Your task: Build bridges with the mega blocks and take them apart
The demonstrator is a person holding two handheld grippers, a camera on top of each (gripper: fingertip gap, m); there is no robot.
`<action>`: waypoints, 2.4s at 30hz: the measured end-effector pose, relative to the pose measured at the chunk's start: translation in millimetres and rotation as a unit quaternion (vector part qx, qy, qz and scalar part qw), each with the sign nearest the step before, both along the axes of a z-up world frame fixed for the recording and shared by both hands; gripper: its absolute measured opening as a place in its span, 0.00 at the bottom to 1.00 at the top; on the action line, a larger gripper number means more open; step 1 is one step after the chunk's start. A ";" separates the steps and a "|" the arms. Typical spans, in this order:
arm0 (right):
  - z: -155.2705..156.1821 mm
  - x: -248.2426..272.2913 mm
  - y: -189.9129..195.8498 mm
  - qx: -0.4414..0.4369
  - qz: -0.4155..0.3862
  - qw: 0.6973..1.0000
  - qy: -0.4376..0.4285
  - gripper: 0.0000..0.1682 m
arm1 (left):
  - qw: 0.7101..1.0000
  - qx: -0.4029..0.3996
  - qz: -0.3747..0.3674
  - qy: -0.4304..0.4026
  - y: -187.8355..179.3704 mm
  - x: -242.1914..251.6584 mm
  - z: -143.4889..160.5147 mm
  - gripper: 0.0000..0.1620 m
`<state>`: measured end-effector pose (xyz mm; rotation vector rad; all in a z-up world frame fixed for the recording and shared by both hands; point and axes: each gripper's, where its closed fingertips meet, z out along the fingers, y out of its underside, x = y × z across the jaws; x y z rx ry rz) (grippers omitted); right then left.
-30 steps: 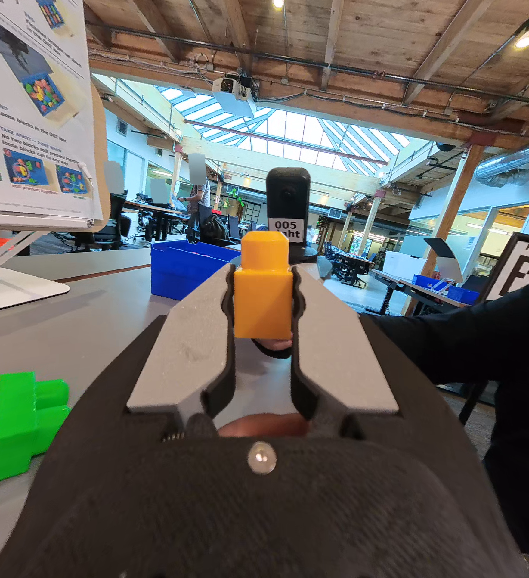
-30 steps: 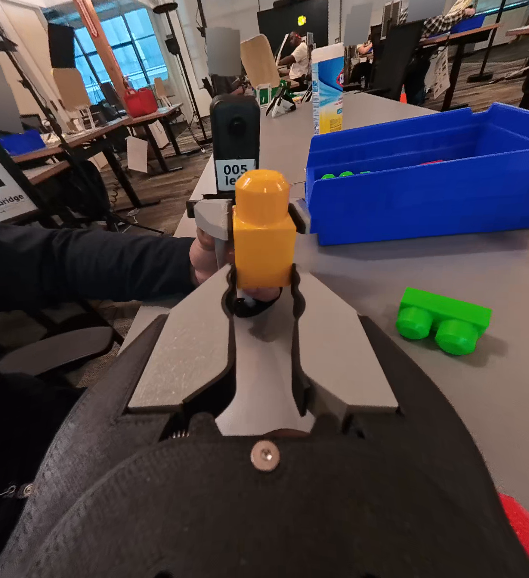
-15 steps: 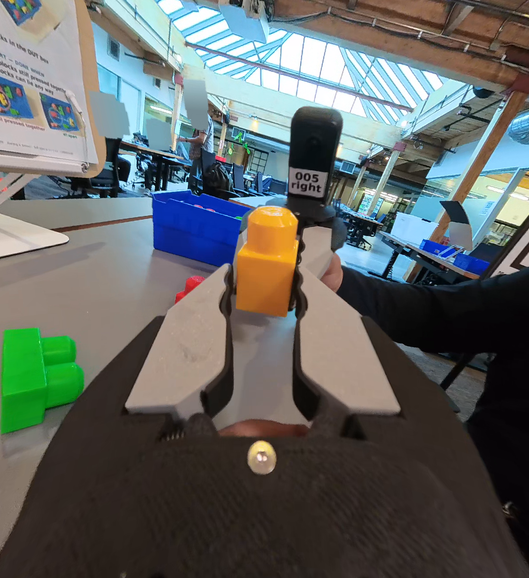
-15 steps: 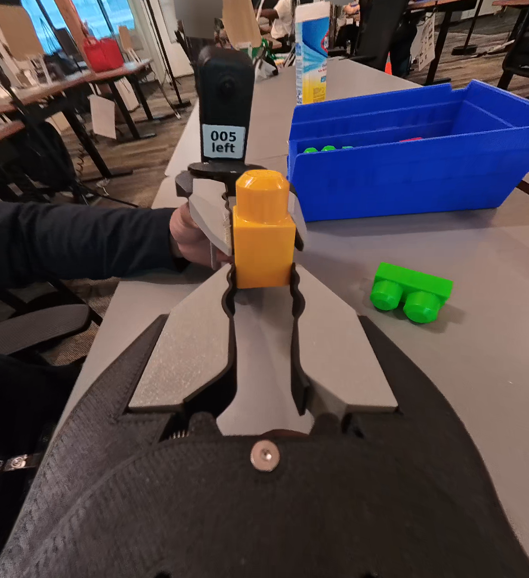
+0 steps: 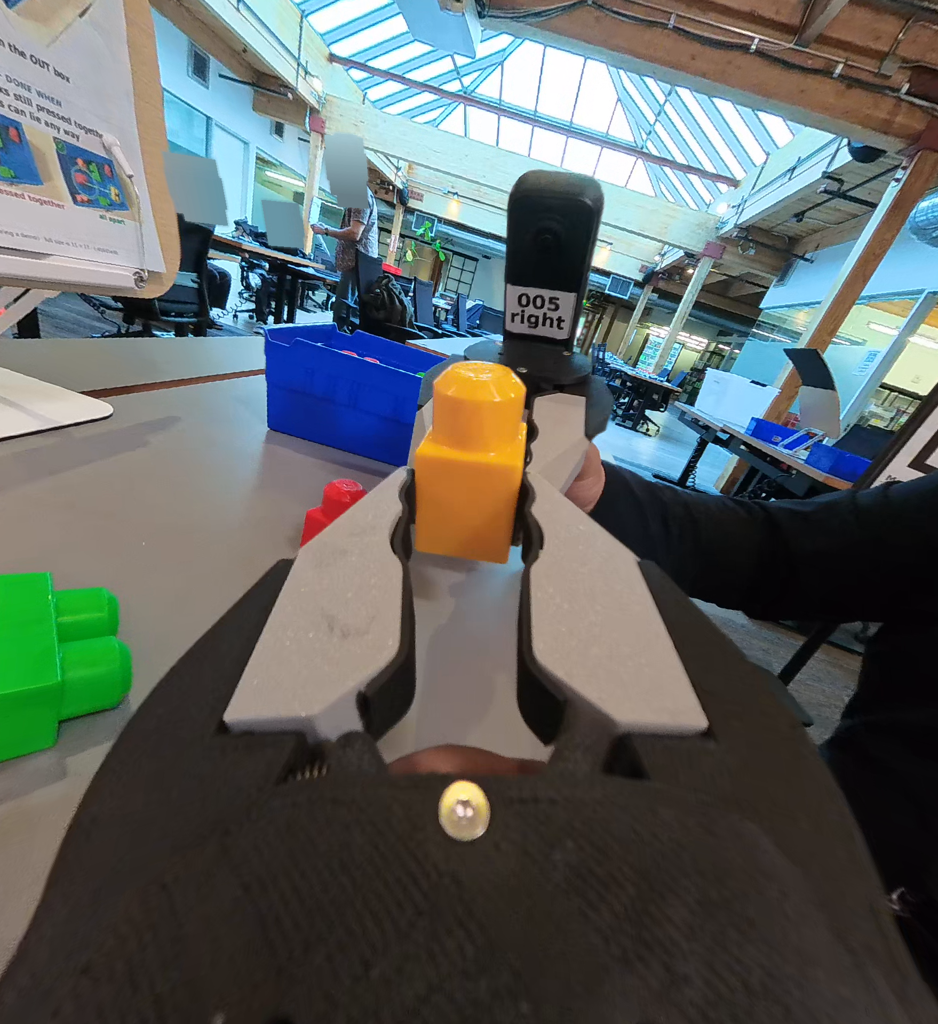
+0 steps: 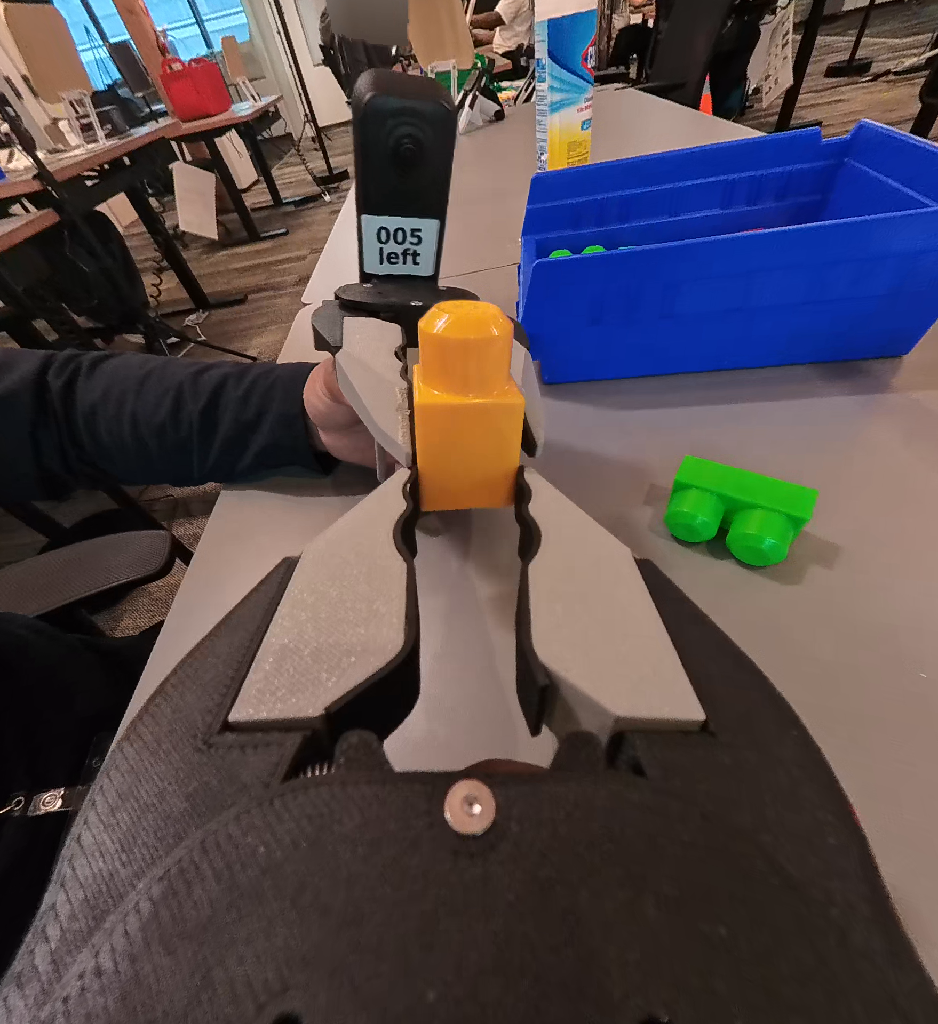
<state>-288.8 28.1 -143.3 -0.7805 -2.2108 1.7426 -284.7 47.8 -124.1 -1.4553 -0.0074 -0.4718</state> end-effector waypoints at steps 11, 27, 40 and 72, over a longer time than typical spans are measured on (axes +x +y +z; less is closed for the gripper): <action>-2.0 0.4 -1.0 -0.011 0.006 1.000 -0.014 0.19 | 1.000 -0.005 -0.003 -0.004 0.5 0.3 -1.8 0.21; -20.9 5.8 1.3 0.052 0.020 0.998 -0.033 0.19 | 0.997 -0.068 -0.036 -0.008 1.1 6.9 -20.5 0.22; -23.3 3.9 3.0 0.031 0.021 0.998 -0.057 0.19 | 0.994 -0.089 0.006 0.060 -6.9 -4.1 -22.4 0.21; -90.7 -131.3 32.4 0.537 0.123 0.830 0.088 0.30 | 0.990 -0.054 0.127 -0.027 -68.9 -70.5 4.0 0.21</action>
